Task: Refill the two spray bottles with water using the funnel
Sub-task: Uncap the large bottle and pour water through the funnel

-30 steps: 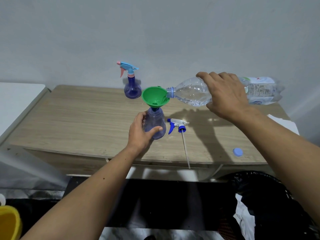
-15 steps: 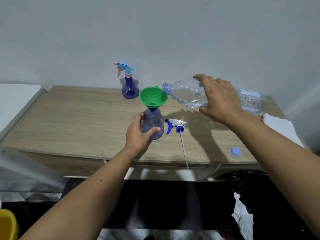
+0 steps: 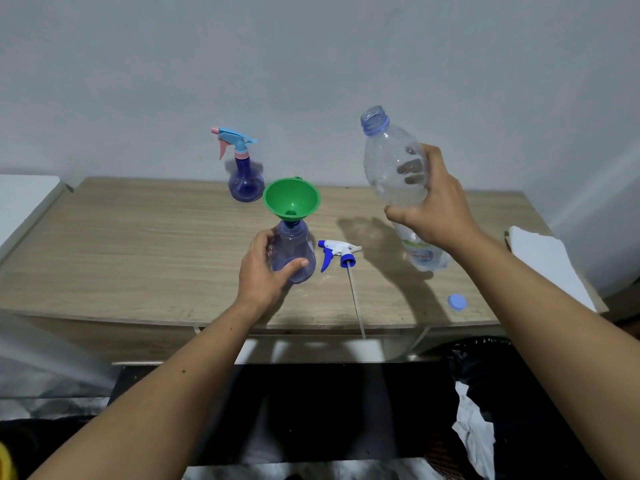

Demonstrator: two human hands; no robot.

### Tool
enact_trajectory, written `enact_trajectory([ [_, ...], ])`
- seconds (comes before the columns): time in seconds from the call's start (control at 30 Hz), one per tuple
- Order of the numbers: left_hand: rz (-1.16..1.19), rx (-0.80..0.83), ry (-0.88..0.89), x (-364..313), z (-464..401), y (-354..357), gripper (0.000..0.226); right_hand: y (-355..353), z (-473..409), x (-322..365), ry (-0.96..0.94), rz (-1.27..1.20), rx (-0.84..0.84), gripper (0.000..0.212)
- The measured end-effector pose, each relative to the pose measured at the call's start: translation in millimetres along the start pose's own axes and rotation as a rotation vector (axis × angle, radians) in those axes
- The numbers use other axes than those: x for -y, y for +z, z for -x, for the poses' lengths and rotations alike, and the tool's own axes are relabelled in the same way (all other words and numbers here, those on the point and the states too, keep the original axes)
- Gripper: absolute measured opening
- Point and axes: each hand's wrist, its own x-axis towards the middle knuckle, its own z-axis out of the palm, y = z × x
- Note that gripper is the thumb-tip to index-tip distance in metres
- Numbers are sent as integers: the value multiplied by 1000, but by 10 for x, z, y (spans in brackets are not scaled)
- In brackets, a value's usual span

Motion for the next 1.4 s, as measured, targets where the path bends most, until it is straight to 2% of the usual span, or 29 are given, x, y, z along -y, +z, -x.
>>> enact_trajectory([
  [0.33,9,7,-1,-2,26,-33,72,29,102,-204,154,-276,-142,102],
  [0.53,28,4,5,-3,22,-15,73,22,166,-326,192,-377,-223,99],
  [0.93,12,10,25,-6,12,-33,71,49,130,-421,198,-340,-211,117],
  [1.13,-6,7,28,-7,12,-25,67,20,132,-453,200,-284,-198,113],
  [1.23,0,8,18,-1,9,-26,69,-30,192,-403,198,-224,-267,119],
  [1.3,-8,11,5,-1,9,-38,72,-78,228,-286,158,-123,-374,124],
  [1.4,-4,5,-5,-6,12,-42,73,-111,307,-11,-72,32,-549,111],
])
